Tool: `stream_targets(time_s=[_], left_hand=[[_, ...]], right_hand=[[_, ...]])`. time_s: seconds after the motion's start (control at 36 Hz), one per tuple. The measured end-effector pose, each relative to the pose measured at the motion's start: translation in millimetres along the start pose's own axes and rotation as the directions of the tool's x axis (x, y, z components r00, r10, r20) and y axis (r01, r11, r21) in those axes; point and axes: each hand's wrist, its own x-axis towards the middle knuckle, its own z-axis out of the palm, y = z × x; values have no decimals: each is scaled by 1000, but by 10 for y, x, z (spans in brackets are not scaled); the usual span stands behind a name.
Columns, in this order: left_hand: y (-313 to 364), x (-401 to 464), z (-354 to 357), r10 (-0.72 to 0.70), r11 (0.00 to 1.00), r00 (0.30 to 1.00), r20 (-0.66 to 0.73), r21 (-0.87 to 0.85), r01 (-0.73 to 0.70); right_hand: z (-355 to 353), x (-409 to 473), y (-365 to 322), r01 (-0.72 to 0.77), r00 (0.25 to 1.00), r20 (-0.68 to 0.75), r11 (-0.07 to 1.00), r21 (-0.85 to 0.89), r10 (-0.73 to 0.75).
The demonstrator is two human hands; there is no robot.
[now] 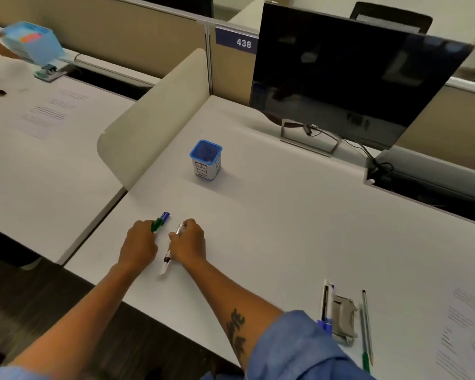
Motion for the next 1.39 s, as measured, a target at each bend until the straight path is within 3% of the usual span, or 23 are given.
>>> stream_targets(time_s=[0.28,0.58,0.92,1.14,1.39], left_hand=[[-146,112,-53,-82,991,997,5,-102,82],[-136,166,-191,-81,980,996,-25,-185,75],[-2,88,-288,-81,979,997,-2,-189,79],[310,-146,-330,-79,995,996,-50,-69,75],[949,-549,-109,74,996,995,-71,-47,-77]], right_hand=[[135,78,-92,9,999,34,999,54,-10],[200,-32,-54,-48,991,134,988,150,28],[134,-131,49,-17,991,137,986,168,-6],[-174,-230,151,9,994,105,989,149,-25],[-955,-406,447,83,997,-11,994,77,-82]])
